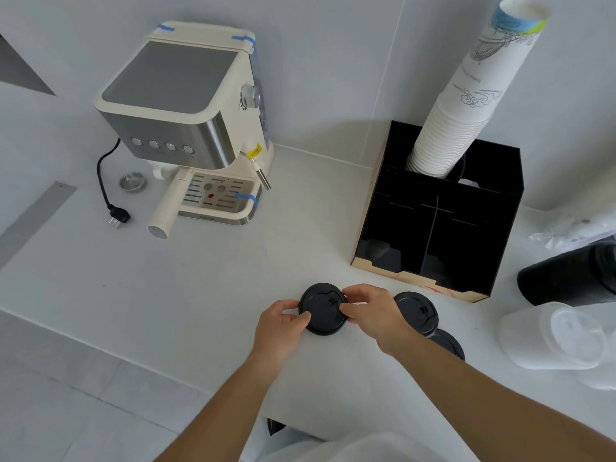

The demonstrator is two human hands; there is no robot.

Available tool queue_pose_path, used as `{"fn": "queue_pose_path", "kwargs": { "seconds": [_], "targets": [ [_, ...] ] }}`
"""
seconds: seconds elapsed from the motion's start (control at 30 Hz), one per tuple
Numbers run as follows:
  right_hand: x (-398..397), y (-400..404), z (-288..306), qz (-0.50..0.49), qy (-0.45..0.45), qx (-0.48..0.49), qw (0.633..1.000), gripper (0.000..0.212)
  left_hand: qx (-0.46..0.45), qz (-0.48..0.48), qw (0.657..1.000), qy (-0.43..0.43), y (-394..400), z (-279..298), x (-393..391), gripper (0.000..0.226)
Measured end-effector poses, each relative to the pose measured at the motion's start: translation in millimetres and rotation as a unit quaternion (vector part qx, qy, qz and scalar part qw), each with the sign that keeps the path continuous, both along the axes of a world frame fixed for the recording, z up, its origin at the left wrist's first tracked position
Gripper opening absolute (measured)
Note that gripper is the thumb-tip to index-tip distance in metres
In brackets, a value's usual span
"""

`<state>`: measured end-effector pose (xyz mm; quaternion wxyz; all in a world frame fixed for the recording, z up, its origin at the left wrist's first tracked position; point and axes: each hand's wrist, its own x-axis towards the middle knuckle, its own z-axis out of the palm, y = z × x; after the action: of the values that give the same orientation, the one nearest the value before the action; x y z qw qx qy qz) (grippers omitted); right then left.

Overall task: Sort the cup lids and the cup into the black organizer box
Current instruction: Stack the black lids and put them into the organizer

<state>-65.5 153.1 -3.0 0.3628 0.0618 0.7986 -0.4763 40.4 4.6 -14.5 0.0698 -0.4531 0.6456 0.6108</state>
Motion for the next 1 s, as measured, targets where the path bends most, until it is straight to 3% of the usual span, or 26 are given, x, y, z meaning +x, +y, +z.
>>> {"fn": "queue_pose_path", "kwargs": {
  "seconds": [0.3,0.6,0.7,0.83,1.0],
  "targets": [
    [-13.5,-13.9,-14.7,-0.015,-0.015,0.021,1.0,0.027,-0.044,-0.018,0.999,-0.021,-6.3,-11.1,-16.1,0.006],
    [-10.9,-13.8,-21.2,0.029,0.008,0.07,0.997,0.03,-0.081,-0.054,0.994,-0.047,-9.1,-11.0,-20.2,0.011],
    [-9.6,-15.5,-21.1,0.054,0.017,0.088,0.994,0.011,-0.098,-0.072,0.991,-0.052,-8.2,-8.8,-22.3,0.009],
    [-10.1,-19.6,-18.4,0.028,-0.009,0.069,0.997,0.021,-0.105,-0.074,0.991,-0.05,-7.4,-4.4,-21.9,0.01],
    [-6.2,-12.9,-13.0,0.008,-0.028,0.042,0.999,0.01,-0.091,-0.064,0.993,-0.036,-0.1,-7.6,-11.1,0.011]
  ]
}}
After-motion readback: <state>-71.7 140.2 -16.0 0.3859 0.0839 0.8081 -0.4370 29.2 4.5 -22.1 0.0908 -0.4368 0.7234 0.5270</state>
